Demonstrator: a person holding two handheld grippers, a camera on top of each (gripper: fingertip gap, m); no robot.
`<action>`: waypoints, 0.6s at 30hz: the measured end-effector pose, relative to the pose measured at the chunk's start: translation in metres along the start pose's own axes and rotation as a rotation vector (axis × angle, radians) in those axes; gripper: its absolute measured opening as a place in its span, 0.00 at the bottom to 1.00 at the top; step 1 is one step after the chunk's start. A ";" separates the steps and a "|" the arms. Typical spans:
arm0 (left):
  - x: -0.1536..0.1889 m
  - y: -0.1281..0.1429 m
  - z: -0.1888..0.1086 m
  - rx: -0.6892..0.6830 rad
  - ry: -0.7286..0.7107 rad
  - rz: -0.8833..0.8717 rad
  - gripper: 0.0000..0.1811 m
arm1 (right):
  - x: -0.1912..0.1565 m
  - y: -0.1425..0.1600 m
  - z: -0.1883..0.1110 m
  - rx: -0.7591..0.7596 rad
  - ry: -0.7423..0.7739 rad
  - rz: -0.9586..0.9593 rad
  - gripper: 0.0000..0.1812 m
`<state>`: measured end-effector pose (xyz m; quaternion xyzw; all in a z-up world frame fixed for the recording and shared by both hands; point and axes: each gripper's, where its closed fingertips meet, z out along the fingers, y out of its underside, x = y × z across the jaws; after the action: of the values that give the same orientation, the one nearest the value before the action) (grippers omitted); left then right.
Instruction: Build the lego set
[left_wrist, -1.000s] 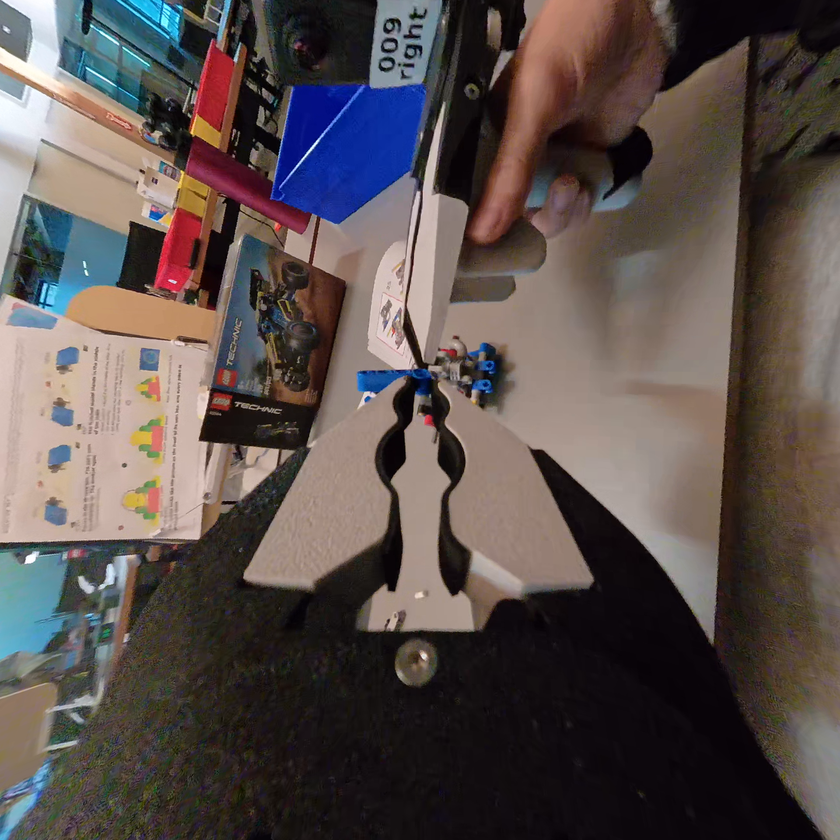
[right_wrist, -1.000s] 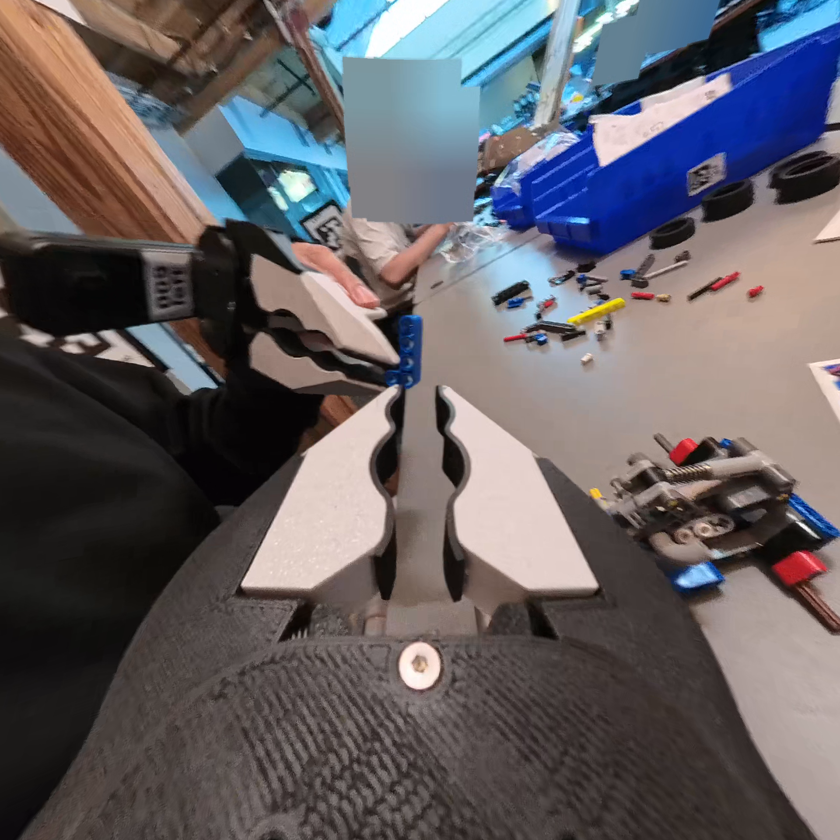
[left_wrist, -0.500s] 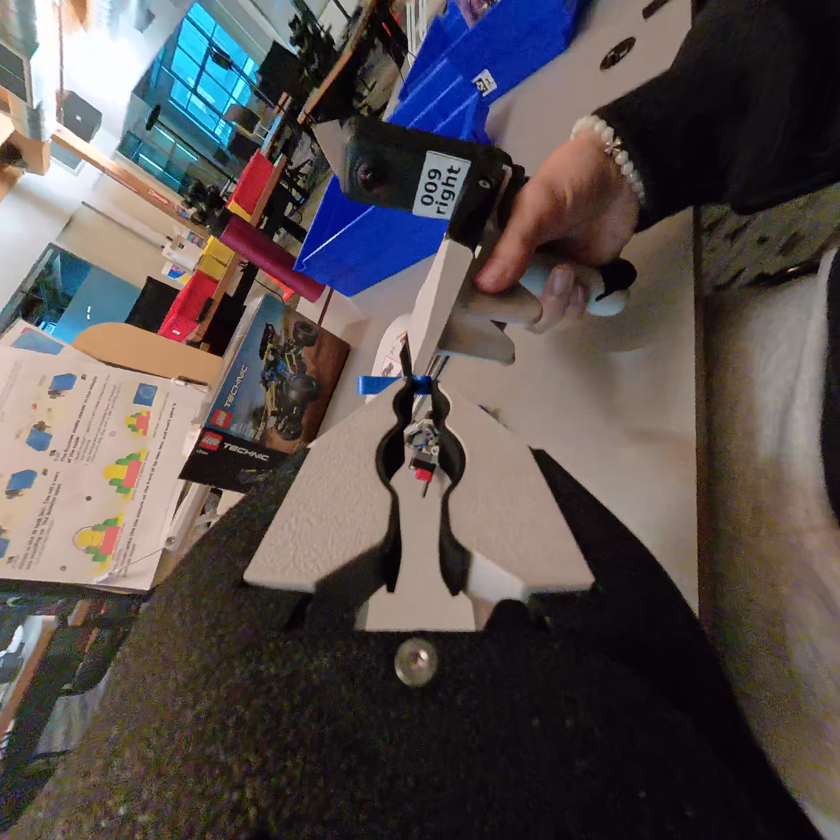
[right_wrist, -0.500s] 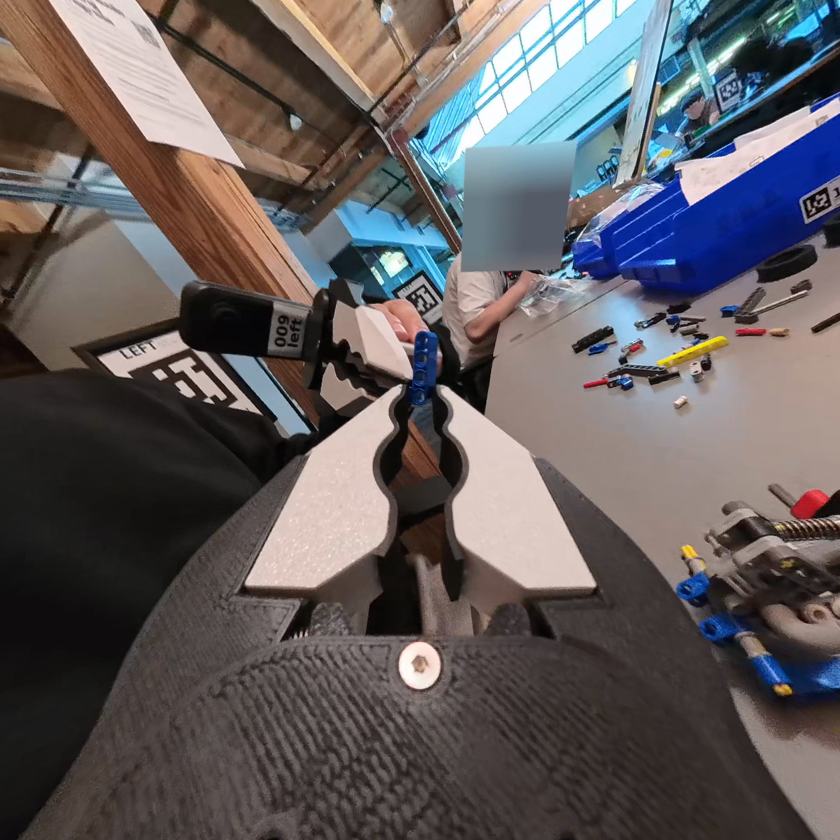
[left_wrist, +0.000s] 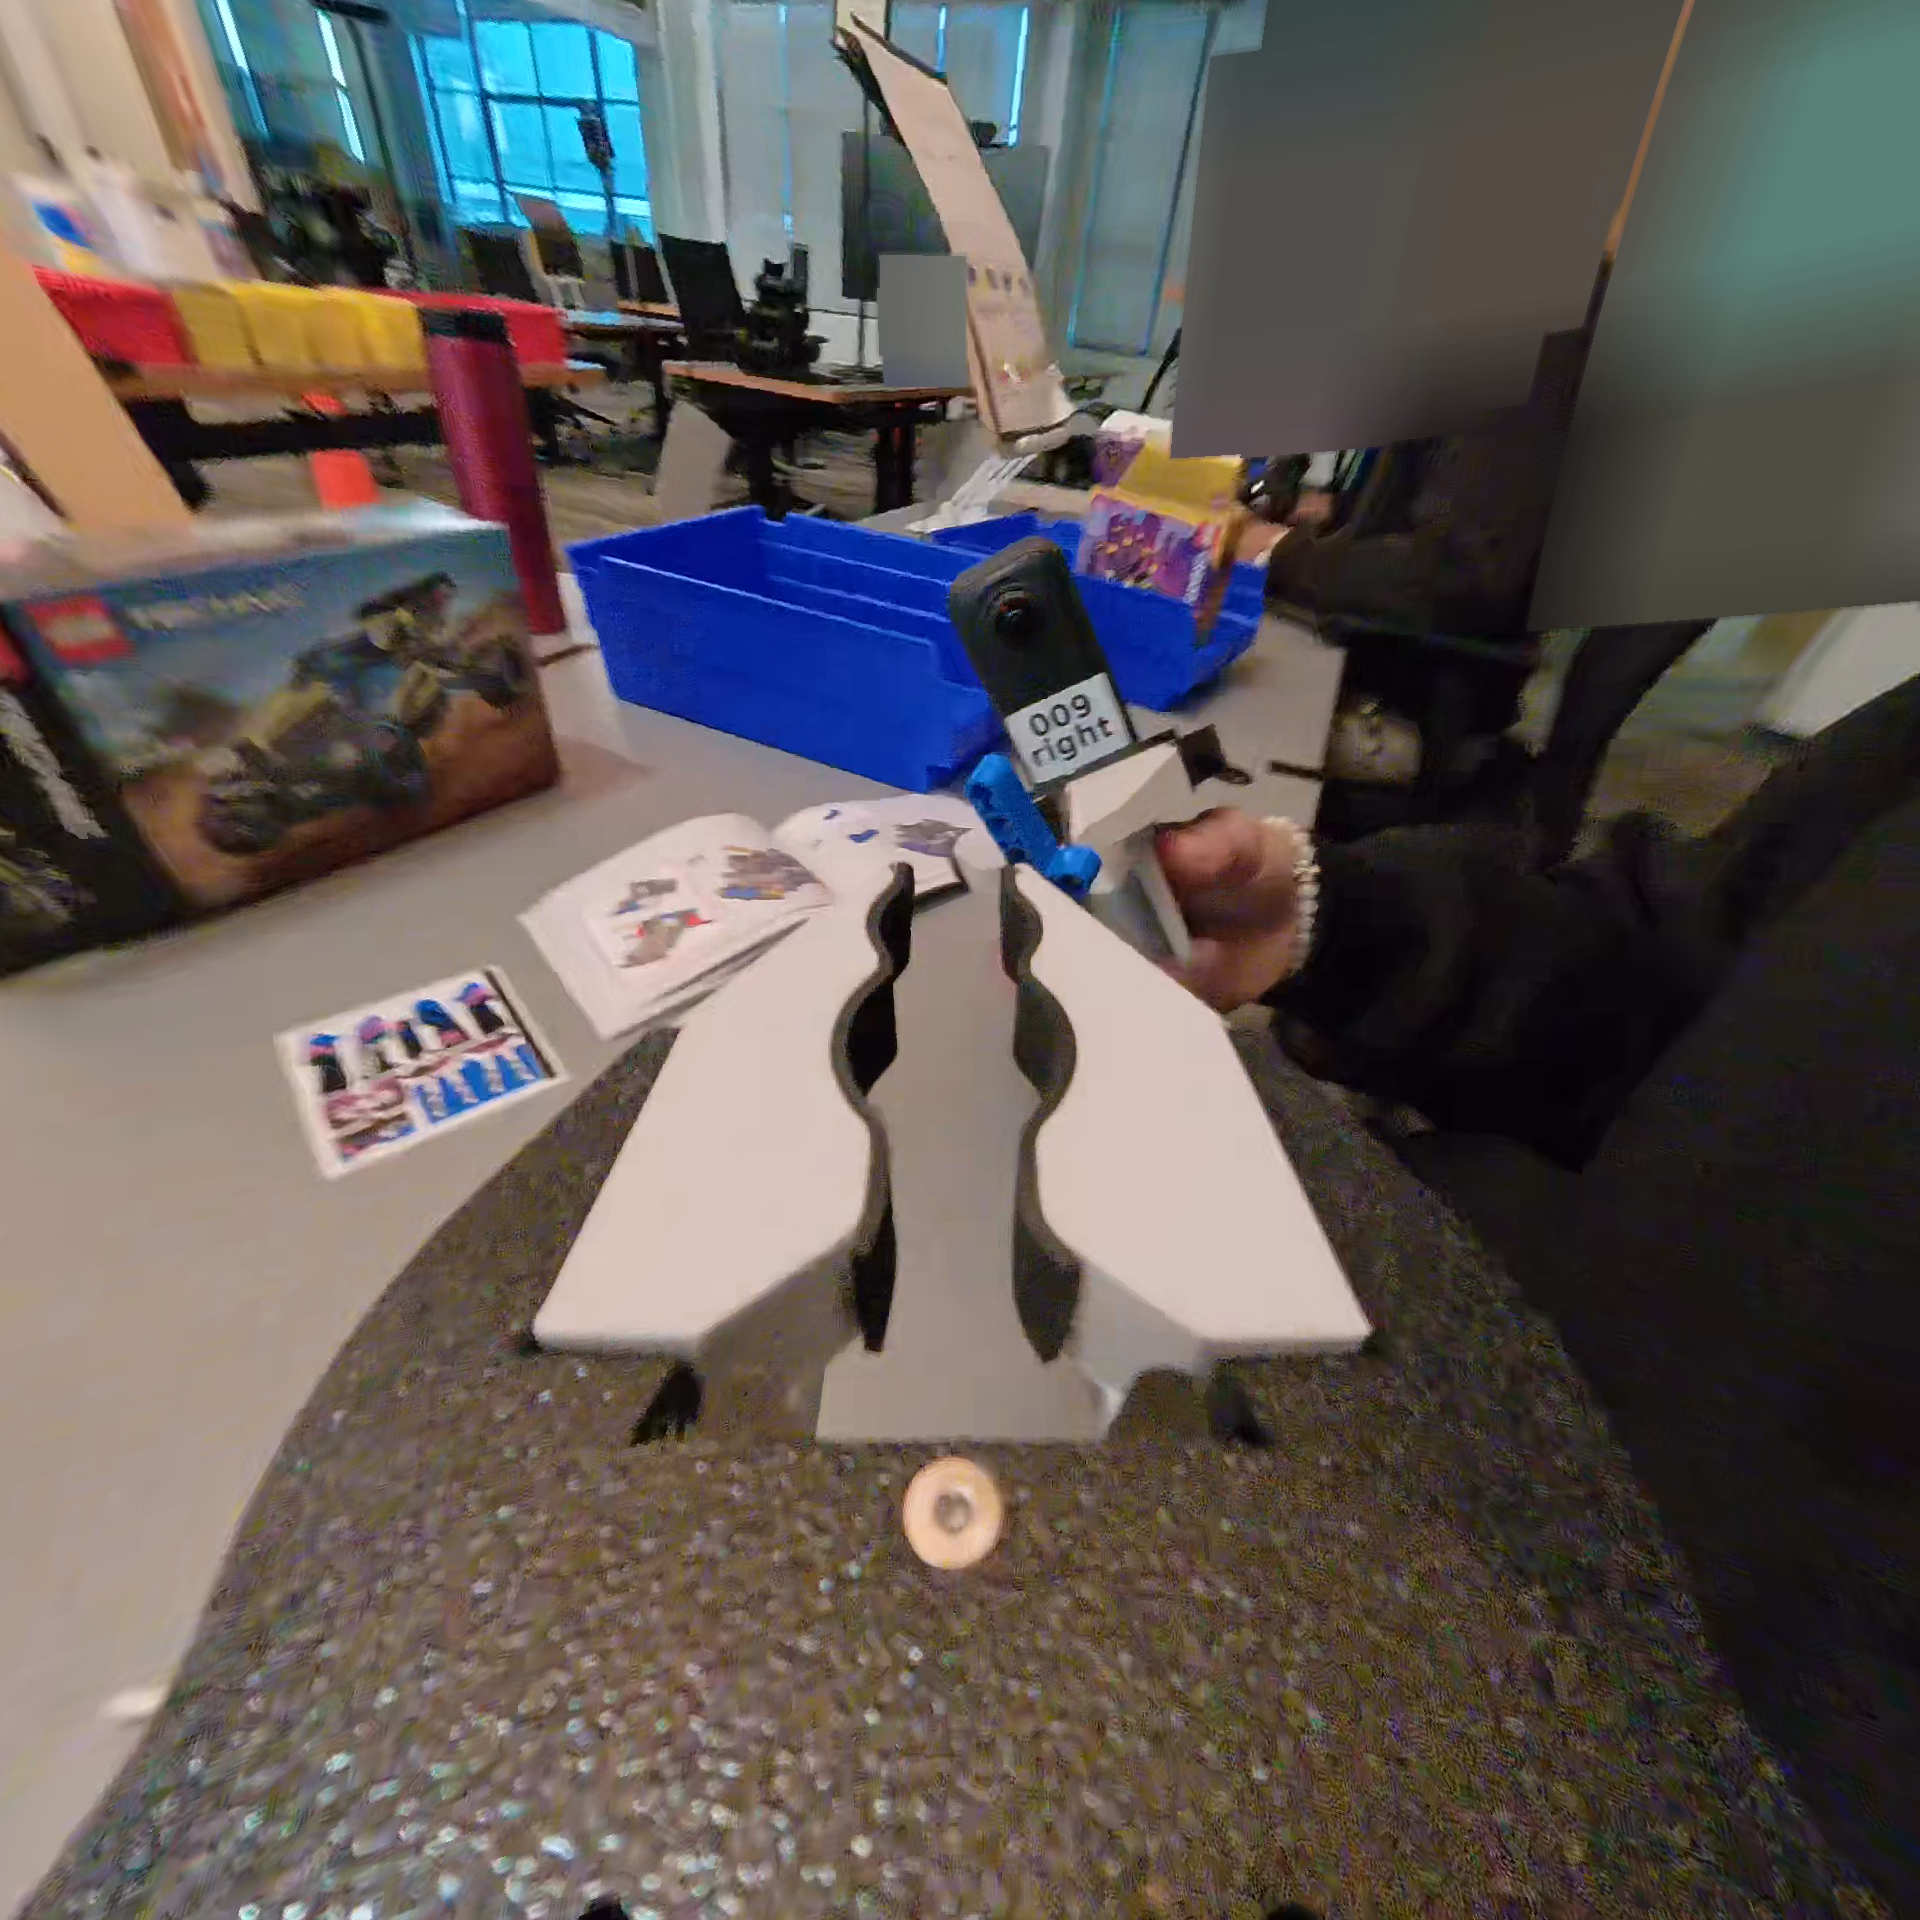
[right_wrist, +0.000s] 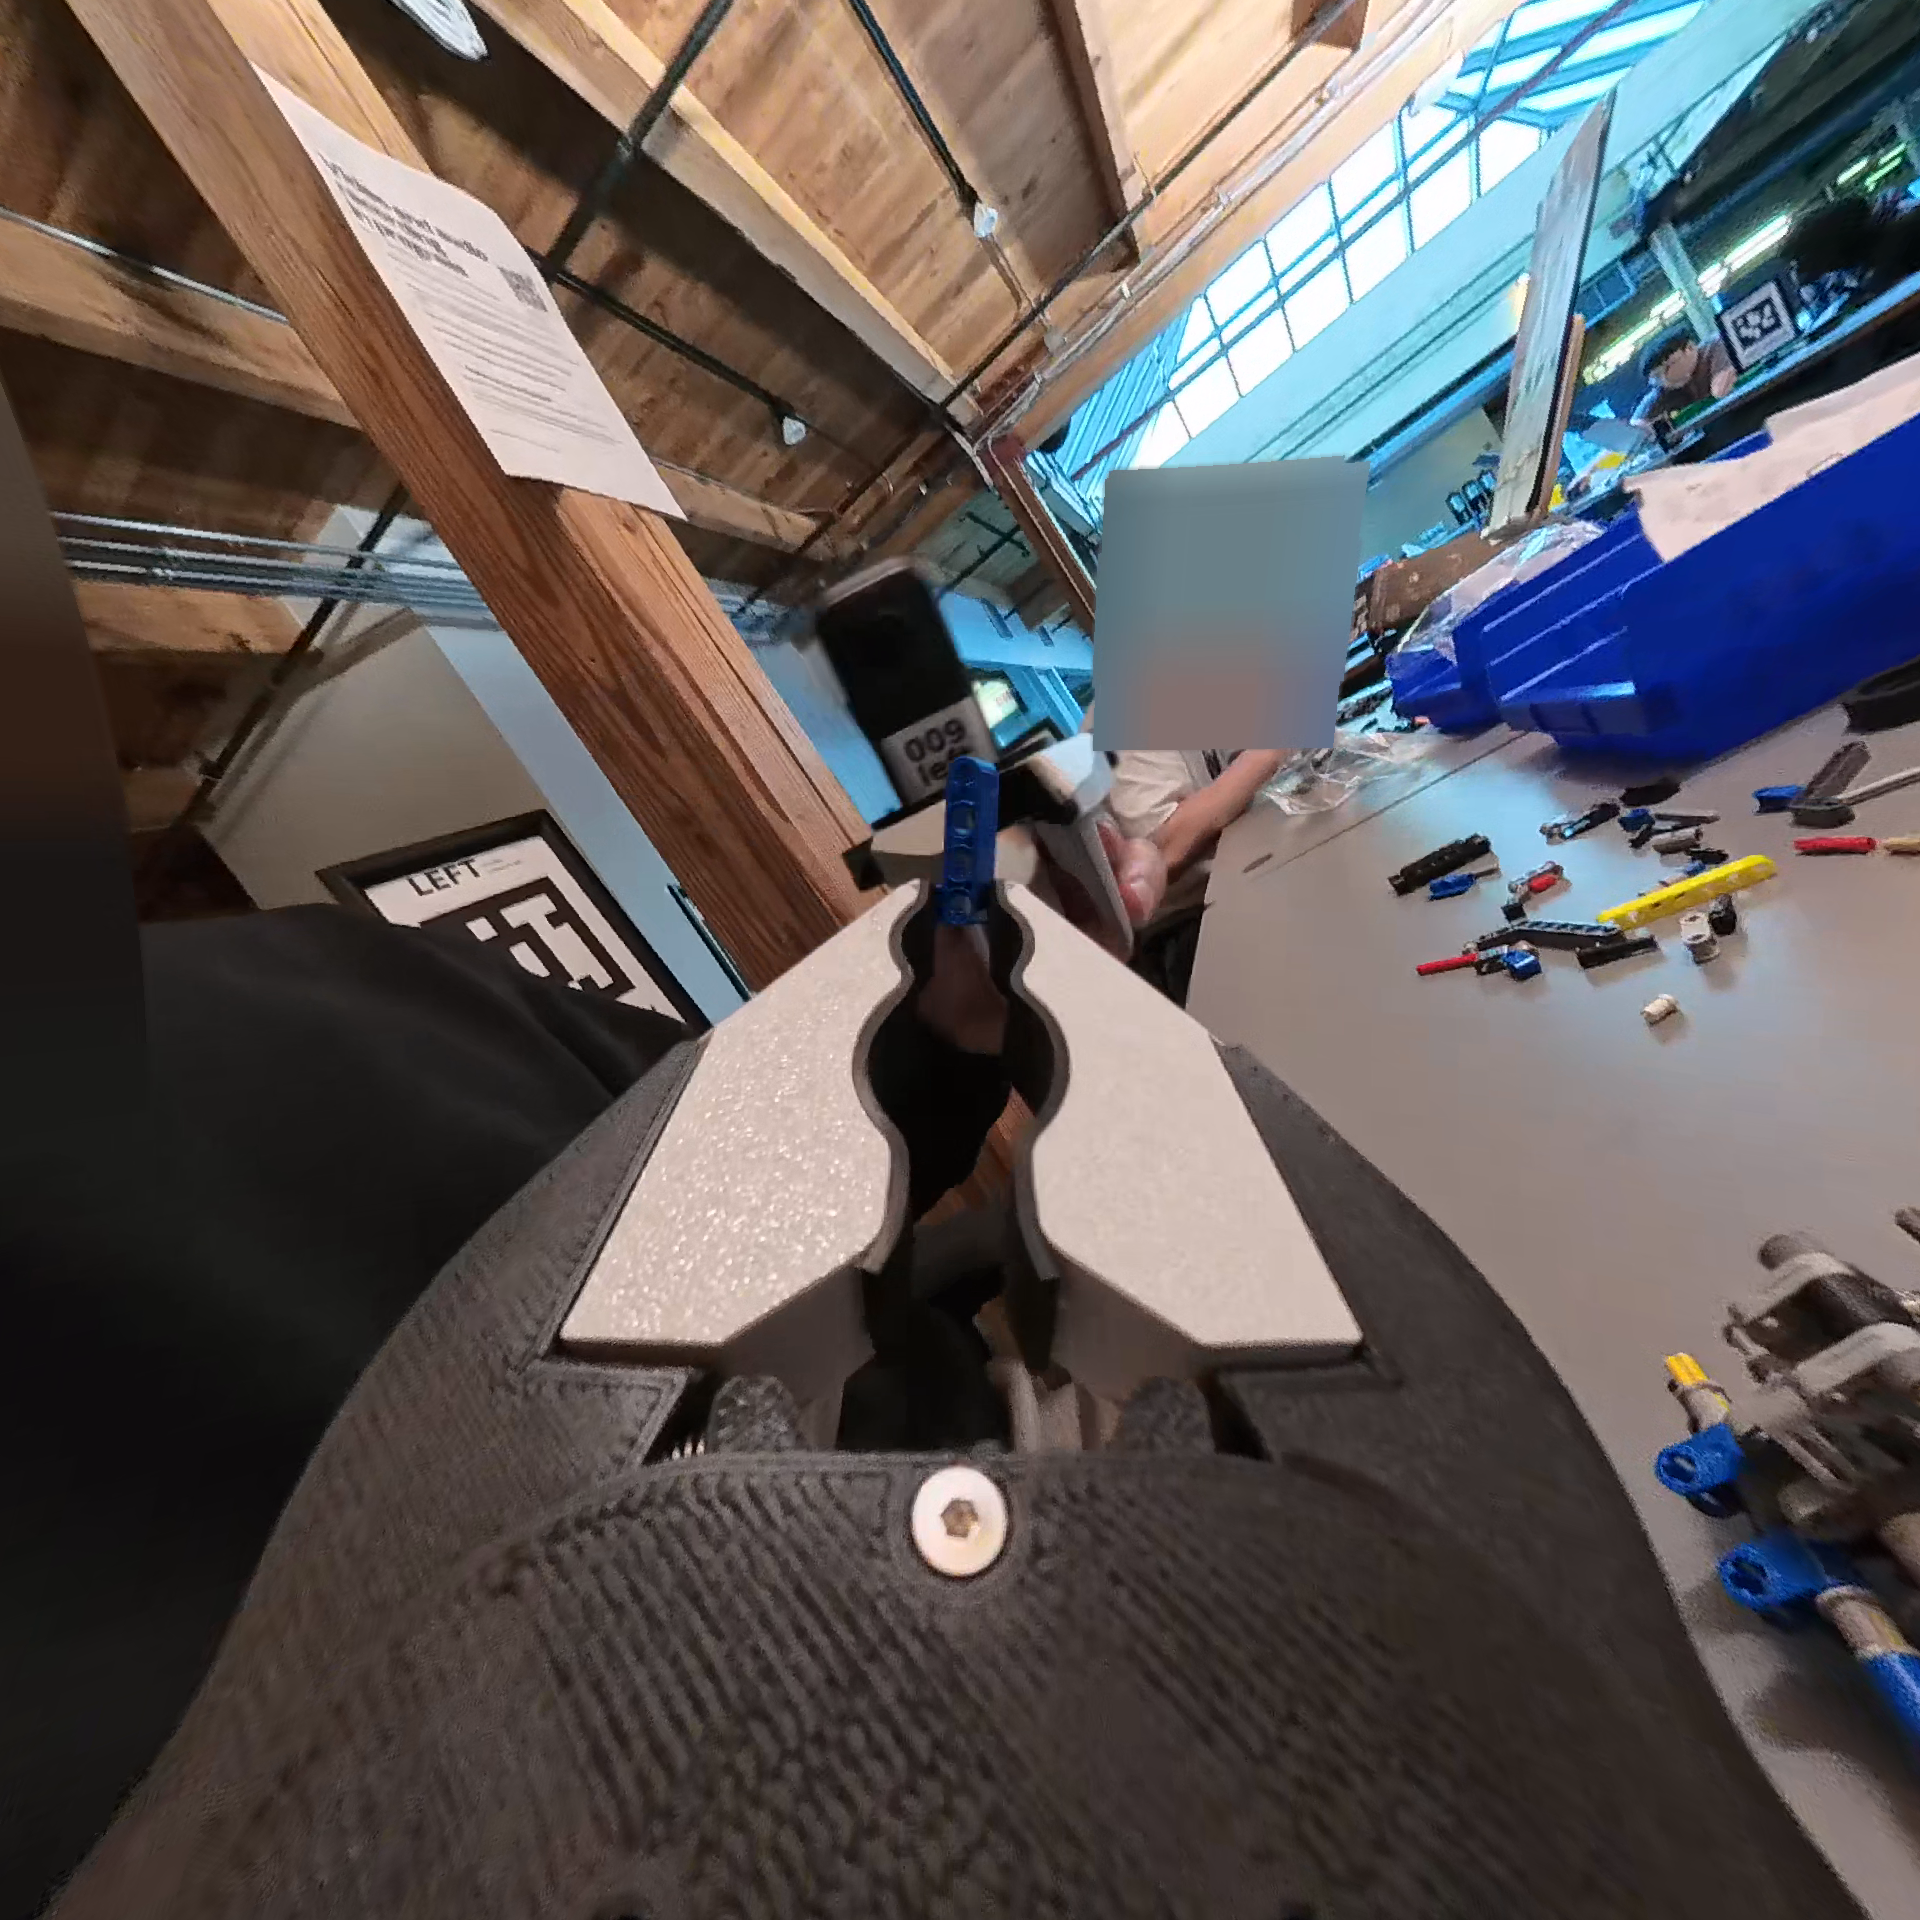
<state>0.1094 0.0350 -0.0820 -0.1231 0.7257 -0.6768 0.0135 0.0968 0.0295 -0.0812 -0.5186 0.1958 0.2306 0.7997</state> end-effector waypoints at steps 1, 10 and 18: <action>0.003 0.001 0.001 0.022 0.047 -0.067 0.08 | -0.001 0.003 0.002 -0.012 -0.005 -0.005 0.04; 0.011 0.004 -0.002 0.119 0.224 -0.292 0.05 | 0.000 0.009 0.003 -0.033 -0.018 0.041 0.04; 0.011 0.011 -0.002 0.110 0.272 -0.354 0.00 | 0.002 0.014 0.005 -0.057 -0.014 0.046 0.04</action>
<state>0.0967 0.0349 -0.0911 -0.1552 0.6500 -0.7175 -0.1965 0.0909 0.0395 -0.0905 -0.5347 0.1955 0.2580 0.7806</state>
